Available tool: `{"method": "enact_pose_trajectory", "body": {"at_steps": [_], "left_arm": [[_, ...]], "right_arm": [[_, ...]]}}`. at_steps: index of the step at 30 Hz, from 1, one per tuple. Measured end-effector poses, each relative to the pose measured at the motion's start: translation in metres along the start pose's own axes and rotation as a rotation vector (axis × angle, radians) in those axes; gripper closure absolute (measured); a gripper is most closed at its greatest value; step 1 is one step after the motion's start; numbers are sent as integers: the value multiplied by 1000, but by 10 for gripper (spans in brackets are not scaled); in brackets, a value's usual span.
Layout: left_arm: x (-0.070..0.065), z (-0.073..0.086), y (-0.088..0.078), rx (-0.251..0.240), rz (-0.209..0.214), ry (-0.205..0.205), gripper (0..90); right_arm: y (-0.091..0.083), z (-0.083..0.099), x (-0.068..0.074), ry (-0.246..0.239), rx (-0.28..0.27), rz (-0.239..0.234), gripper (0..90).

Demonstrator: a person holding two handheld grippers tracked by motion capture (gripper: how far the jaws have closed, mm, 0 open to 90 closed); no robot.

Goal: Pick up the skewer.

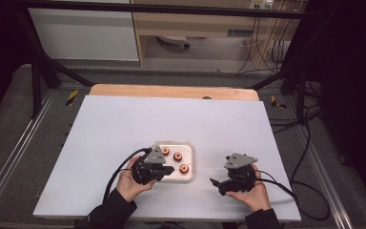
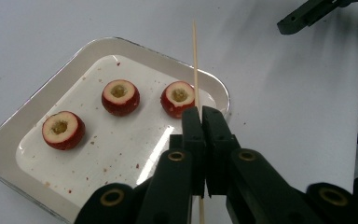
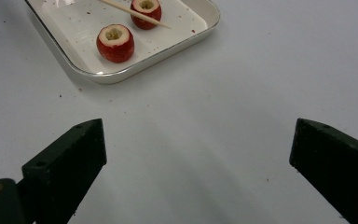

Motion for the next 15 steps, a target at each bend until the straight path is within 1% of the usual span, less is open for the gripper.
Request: {"method": "enact_pose_trajectory", "body": {"at_steps": [1,2,3,4,5,6,7,8,9,10,11,12,13,14,15], "left_arm": [[-1,-1,1,4,3,5,885],[-1,-2,1,5,5,6,885],[-1,-2,3,9,6,7,885],[-1,-3,4,14,8,10,885],[-1,-3,5,22,9,12,885],[-1,-4,6,29,9,16,885],[-2,-5,8,31,11,17,885],[-2,-5,9,38,14,22,885],[-3,-6,10,42,15,25,885],[-4,-7,11,48,18,29,885],[-4,-8,12,51,19,32,885],[-5,-9,13,56,21,35,885],[-5,-10,13,61,23,39,885],[-6,-12,14,63,24,42,885],[-7,-13,15,67,29,44,885]], "right_arm": [[1,-2,1,-18,7,-2,47],[1,-2,1,-18,7,-2,47],[2,-5,4,-53,14,-3,55],[2,-5,4,-53,14,-3,55],[4,-10,6,-85,25,-4,59],[4,-12,8,-97,28,-7,65],[4,-12,8,-97,28,-7,65],[5,-14,9,-113,28,-13,70],[5,-18,12,-142,35,-18,80],[5,-18,12,-142,35,-18,80],[6,-20,13,-167,38,-20,86],[7,-23,16,-213,48,-21,99],[7,-25,17,-236,57,-19,107],[7,-26,18,-253,63,-18,119],[7,-26,18,-253,63,-18,119]]}}
Point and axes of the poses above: each handheld gripper's, and its own axes: y roughly forward along the jaws, z roughly out of its underside, x roughly to its left, the point moved 4 cm from there along y, roughly forward along the jaws, and after that the axes turned 12 degrees about -x, right-handed, at the moved point
